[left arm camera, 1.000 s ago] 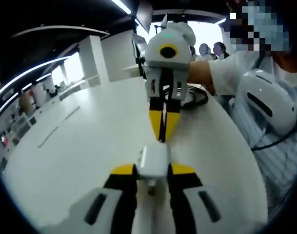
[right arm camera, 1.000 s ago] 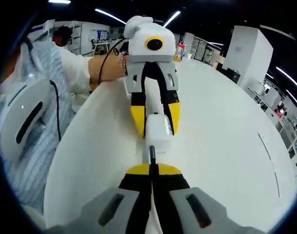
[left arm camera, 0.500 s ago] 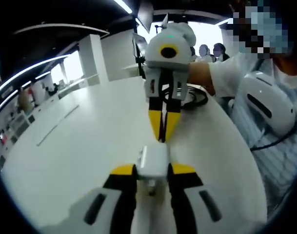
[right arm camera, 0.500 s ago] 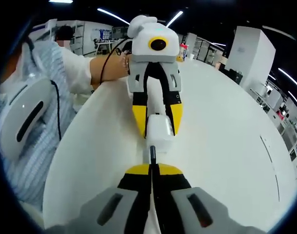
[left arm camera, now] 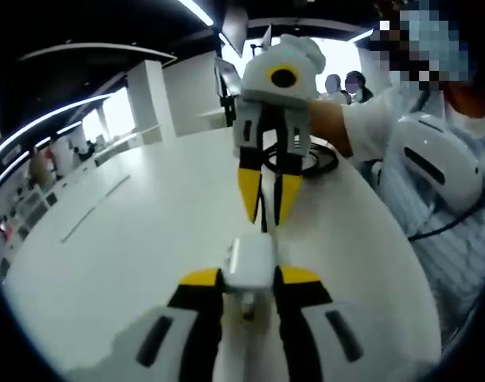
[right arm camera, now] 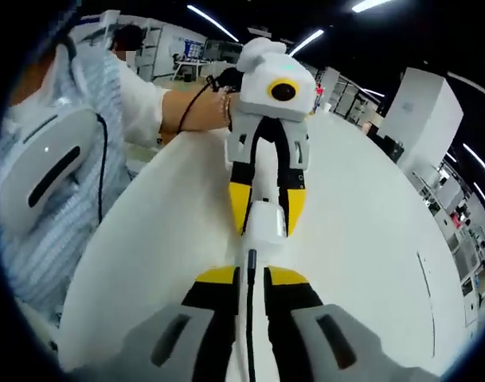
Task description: Plug the desk Type‑C cable into the charger adapter.
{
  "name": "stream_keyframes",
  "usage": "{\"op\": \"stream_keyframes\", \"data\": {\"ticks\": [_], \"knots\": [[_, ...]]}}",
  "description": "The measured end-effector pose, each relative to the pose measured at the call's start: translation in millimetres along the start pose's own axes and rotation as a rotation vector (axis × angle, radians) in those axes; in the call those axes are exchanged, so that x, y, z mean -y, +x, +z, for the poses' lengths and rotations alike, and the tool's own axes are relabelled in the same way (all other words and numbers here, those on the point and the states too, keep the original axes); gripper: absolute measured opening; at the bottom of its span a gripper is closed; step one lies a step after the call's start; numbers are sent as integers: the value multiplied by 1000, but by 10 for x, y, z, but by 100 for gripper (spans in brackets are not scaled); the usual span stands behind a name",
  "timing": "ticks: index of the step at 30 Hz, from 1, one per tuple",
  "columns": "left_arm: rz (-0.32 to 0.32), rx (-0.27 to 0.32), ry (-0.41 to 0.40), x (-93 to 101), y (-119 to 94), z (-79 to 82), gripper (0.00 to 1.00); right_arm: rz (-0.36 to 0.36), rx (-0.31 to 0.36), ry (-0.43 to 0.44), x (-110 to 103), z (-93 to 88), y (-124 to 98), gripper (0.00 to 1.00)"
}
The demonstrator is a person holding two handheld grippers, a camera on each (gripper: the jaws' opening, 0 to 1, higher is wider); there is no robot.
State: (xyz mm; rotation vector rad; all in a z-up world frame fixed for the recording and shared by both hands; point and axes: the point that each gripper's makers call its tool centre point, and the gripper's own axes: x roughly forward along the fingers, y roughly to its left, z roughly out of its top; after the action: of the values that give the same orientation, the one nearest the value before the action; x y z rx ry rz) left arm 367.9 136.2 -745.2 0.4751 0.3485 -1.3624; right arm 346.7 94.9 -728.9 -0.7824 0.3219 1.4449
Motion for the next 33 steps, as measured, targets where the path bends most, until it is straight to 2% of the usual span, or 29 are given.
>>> {"op": "stream_keyframes", "data": {"ticks": [6,10,13,16,19,21,23,24,27,31,33], "knots": [[1,9,-4,-28,-4,4,24,-51,39,11,96,2,-273,18],[11,14,-1,-57,-25,-2,24,-161,43,3,218,-138,-682,18],[13,20,-3,-77,-49,-7,24,-201,64,37,242,-242,-917,18],[15,22,-1,-90,-73,-17,24,-208,52,64,216,-409,-1041,18],[16,25,-5,-102,-120,-38,24,-209,14,98,146,-648,-1114,18],[14,27,-6,-106,-144,-51,24,-209,6,112,122,-725,-1136,18],[9,33,-12,-116,-184,-70,24,-223,-7,143,102,-846,-1169,18],[10,37,-20,-134,-222,-94,24,-211,0,185,46,-947,-1180,18],[9,43,-32,-158,-264,-118,24,-185,8,229,-8,-1060,-1169,18],[16,45,-36,-184,-296,-133,24,-187,-25,275,22,-1259,-1117,18],[17,45,-35,-184,-303,-138,24,-175,-15,295,13,-1264,-1101,17]]}}
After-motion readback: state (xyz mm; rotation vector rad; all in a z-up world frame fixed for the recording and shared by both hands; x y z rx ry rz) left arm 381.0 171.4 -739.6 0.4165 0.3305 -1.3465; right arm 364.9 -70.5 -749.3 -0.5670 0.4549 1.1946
